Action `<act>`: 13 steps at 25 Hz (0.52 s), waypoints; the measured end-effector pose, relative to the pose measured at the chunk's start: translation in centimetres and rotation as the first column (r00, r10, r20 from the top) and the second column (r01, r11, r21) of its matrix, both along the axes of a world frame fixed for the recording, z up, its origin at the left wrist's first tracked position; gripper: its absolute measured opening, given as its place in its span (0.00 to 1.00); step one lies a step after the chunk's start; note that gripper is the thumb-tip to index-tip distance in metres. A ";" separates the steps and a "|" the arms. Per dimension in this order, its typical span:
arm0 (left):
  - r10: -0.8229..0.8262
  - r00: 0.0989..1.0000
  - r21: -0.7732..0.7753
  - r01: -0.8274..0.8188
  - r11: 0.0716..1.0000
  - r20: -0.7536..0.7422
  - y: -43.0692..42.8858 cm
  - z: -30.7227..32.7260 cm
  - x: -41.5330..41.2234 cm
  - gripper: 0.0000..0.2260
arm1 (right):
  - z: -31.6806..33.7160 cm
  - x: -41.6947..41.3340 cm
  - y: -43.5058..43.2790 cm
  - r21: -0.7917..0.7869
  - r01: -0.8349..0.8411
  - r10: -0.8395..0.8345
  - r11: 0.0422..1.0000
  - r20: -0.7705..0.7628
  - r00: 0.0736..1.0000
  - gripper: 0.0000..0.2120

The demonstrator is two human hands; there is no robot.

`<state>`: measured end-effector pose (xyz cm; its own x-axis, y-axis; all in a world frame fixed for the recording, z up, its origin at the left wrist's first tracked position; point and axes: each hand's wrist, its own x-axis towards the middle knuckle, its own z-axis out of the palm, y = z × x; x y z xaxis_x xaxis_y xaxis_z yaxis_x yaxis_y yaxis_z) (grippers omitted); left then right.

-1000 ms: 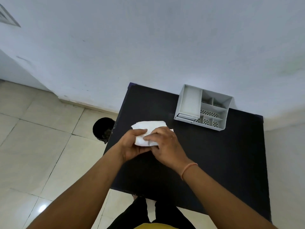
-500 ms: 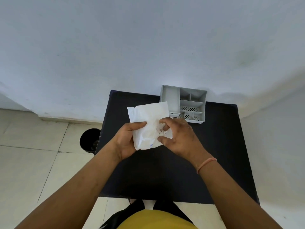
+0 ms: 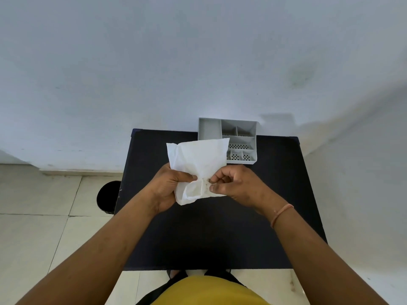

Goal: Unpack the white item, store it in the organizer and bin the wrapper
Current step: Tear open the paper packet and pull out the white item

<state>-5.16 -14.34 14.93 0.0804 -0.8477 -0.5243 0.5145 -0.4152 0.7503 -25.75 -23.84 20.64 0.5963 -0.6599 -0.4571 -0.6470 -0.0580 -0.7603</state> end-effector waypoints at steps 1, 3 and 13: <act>0.003 1.000 -0.003 -0.003 1.000 -0.002 -0.2 0.1 -0.4 0.27 | -0.1 -0.4 -0.1 -0.018 0.017 -0.017 1.000 0.006 1.000 0.09; 0.008 1.000 -0.012 -0.008 1.000 -0.006 -0.6 0.3 -1.3 0.27 | -0.3 -1.3 -0.4 -0.067 0.073 -0.071 0.995 0.024 0.997 0.12; 0.131 0.990 0.075 -0.127 0.989 -0.044 -2.1 3.1 -4.3 0.24 | 1.1 -2.2 -1.8 -0.579 0.007 0.122 0.815 0.183 0.976 0.10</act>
